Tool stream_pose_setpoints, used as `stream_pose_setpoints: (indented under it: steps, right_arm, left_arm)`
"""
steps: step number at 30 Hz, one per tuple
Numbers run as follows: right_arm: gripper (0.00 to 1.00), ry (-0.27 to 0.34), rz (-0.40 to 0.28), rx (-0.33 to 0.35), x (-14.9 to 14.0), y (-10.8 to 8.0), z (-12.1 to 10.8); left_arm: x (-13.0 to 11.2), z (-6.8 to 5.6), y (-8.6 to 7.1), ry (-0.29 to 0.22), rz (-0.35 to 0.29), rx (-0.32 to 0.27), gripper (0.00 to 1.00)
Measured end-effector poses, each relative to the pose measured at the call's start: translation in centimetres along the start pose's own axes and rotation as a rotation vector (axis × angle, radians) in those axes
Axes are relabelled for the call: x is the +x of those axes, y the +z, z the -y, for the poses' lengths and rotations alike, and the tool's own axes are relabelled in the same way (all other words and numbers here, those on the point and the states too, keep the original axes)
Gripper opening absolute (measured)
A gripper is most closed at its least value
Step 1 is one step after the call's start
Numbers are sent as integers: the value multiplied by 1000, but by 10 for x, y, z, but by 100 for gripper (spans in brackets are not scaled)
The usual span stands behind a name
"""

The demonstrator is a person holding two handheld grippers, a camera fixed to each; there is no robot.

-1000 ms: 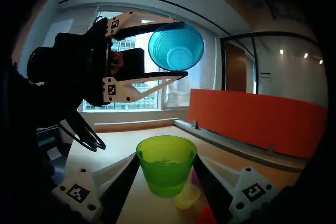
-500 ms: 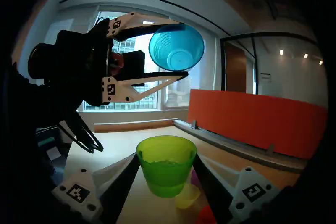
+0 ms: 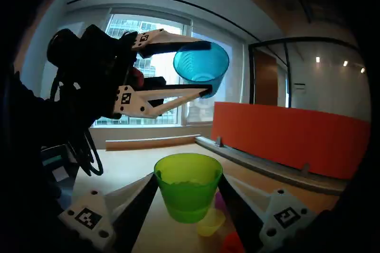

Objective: Pour water

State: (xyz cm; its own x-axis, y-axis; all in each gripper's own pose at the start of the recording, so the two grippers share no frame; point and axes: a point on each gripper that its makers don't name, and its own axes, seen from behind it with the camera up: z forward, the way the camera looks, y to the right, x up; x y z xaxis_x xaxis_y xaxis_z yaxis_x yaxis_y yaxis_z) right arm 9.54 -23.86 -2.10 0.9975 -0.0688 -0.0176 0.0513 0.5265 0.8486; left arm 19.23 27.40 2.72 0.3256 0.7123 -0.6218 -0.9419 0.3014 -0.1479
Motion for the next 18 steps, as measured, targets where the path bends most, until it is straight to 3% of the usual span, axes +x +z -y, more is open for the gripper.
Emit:
stream_pose_setpoints:
  steps: [6,18]
  right_arm:
    - [90,-1,-1,-4,-1,-1,-2]
    - [90,-6,-1,-7,-2,-1,-1]
  left_arm:
    - [-10,3,0,-182,5,4,87]
    - [-26,-2,-2,-425,34,-3,87]
